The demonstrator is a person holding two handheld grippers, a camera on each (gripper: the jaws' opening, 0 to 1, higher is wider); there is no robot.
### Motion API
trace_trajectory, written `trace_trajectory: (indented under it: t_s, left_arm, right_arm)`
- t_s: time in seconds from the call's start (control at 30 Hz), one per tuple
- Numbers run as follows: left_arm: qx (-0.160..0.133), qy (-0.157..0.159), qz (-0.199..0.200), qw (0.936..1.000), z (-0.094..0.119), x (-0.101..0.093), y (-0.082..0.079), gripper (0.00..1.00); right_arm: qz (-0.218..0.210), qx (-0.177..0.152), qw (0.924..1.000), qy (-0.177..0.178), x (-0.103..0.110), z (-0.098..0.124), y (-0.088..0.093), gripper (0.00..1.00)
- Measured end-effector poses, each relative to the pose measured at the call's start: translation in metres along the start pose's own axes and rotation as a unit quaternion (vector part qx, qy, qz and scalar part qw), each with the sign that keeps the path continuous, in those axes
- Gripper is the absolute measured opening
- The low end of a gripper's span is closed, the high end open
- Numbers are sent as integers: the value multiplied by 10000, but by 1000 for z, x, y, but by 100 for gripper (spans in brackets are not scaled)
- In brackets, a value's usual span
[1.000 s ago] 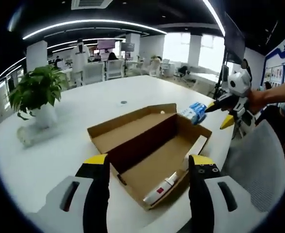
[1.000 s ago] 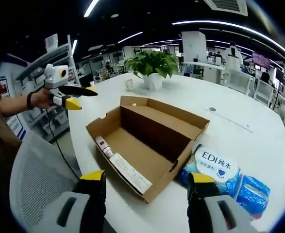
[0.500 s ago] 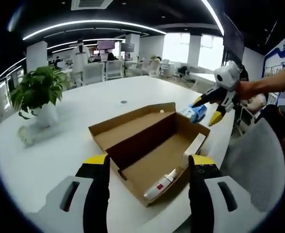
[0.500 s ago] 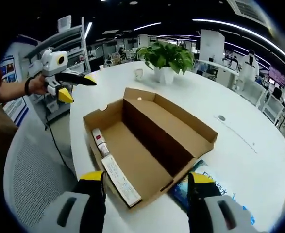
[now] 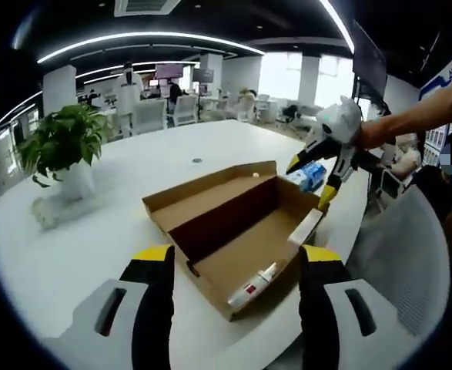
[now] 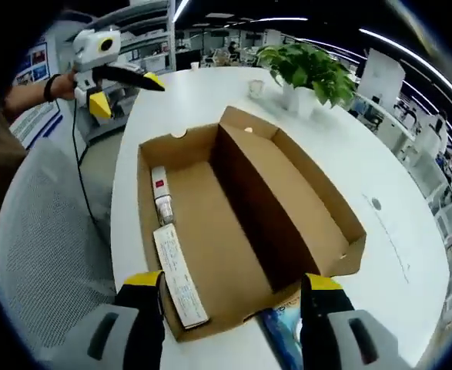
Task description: Operate the shoe box by opening the lid, removing the specified soft item, and placing it in the target area until the item is outside and the box remains undamaged.
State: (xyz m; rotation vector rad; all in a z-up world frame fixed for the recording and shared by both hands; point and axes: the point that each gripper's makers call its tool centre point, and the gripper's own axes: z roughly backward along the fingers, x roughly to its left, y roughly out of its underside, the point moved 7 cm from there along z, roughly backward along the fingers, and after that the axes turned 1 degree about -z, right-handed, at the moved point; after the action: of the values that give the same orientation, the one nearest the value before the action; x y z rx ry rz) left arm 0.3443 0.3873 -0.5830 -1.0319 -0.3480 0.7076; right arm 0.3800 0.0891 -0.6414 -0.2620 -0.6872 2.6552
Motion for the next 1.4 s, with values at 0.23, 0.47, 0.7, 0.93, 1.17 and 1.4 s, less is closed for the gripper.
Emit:
trace_trajectory:
  t_s: [0.23,0.47,0.7,0.93,1.17,1.4]
  left_arm:
    - [21,58,-93,9999,1,-3,0,65]
    - [45,85,-119,9999,2,-5,2,65]
    - [0,42,-67,10000,5,-4,1,65]
    - [1,55,-68,10000,5,-5,0,64]
    - [24,96,-102,9999,2,-6,0,64]
    - [53,152,-150,9998,-1,-8,-2,64]
  right_arm:
    - [540,328,9977,-257,2,-14,-5,72]
    - [983,611,9924,-417,4,-26,-8,69]
    - [1197,708,9897,-340,3,-31,-9,72]
    - [1155,697,9906,-223,-3,-30,-8,72]
    - [1283,664,9885,-437,5,-27,-8,68]
    - [1620,906,9818,-395,10,-37,-6,60]
